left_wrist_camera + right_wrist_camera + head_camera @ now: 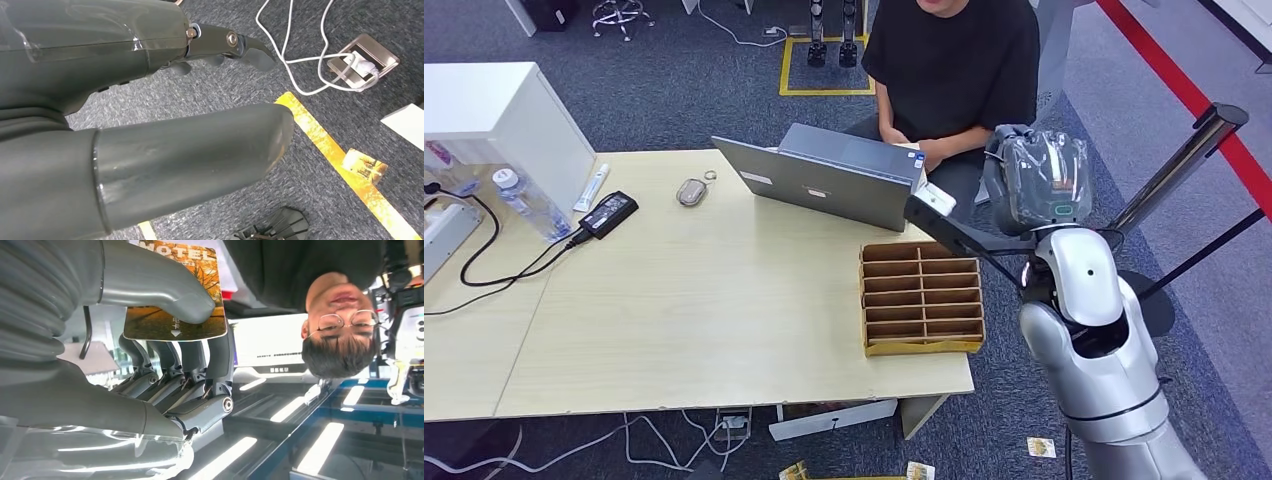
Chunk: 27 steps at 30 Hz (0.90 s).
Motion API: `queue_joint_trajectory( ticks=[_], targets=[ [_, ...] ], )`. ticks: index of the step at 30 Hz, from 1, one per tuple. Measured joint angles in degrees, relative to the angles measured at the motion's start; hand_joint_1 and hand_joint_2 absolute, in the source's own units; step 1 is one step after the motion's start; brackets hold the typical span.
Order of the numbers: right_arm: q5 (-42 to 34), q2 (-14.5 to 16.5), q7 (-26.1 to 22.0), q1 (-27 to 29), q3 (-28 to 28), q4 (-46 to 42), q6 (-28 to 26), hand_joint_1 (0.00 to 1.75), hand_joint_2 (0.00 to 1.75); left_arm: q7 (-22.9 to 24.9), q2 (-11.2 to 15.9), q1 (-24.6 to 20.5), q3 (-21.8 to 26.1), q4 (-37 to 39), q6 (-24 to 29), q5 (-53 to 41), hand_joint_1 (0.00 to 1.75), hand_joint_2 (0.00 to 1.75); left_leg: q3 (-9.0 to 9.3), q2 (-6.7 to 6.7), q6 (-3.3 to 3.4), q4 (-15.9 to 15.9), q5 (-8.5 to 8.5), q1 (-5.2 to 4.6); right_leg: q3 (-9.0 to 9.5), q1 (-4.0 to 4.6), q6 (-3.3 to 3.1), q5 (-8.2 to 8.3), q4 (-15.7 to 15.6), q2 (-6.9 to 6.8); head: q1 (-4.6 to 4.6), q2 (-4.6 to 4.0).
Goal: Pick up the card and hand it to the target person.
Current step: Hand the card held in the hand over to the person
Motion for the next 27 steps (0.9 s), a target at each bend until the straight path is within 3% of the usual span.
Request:
queue_joint_trajectory(
  ticks=[27],
  targets=[
    [5.8, 0.2, -1.9, -3.0, -3.0, 12.4, -2.5, 1.31, 1.75, 0.5, -0.9, -0.3, 0.0, 0.4, 0.2, -1.6, 0.0, 0.0, -0.01, -0.02, 0.0, 0.0, 0.0, 0.0, -0.01, 0.0, 0.0, 0.0, 0.0, 0.0, -0.01, -0.01]
  ],
)
